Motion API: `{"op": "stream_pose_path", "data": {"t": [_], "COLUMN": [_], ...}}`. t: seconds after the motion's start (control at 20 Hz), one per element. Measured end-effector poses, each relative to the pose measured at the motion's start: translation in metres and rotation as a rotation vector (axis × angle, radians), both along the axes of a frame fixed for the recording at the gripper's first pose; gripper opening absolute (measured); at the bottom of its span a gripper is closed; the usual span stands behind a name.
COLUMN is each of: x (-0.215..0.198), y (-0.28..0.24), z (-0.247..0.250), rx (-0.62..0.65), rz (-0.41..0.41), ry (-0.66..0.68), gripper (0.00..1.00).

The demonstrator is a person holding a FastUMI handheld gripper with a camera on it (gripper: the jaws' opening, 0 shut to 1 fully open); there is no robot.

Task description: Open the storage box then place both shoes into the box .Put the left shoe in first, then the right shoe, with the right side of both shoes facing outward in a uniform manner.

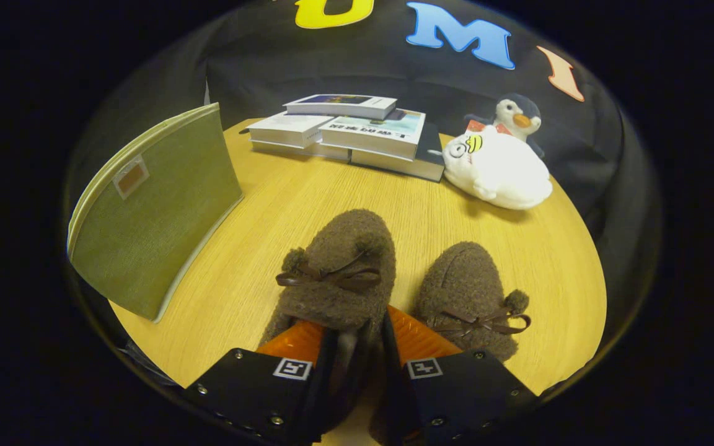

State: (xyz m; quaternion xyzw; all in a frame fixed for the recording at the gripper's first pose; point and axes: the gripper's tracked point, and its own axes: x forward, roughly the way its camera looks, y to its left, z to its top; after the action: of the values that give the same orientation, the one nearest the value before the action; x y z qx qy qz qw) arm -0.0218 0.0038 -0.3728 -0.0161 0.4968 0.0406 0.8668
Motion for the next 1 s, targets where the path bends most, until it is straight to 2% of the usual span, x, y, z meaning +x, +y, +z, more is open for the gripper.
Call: {"op": "stream_pose_path", "data": {"t": [0.1,0.15,0.25,0.35,0.4,0.55,1.0], "x": [0.0,0.0,0.0,0.002,0.004,0.001,0.022], "y": [0.001,-0.008,-0.009,-0.006,-0.007,-0.001,0.032], "z": [-0.001,0.0,0.0,0.003,0.004,0.022,0.11], "rx": [0.051,0.028,0.112,0.191,0.207,0.284,0.396], "rz": [-0.034,-0.063,-0.161,-0.245,-0.277,-0.338,-0.392], "ry": [0.028,0.028,0.048,0.061,0.067,0.089,0.025], "gripper": [0.42,0.42,0.06,0.06,0.0,0.0,0.0]}}
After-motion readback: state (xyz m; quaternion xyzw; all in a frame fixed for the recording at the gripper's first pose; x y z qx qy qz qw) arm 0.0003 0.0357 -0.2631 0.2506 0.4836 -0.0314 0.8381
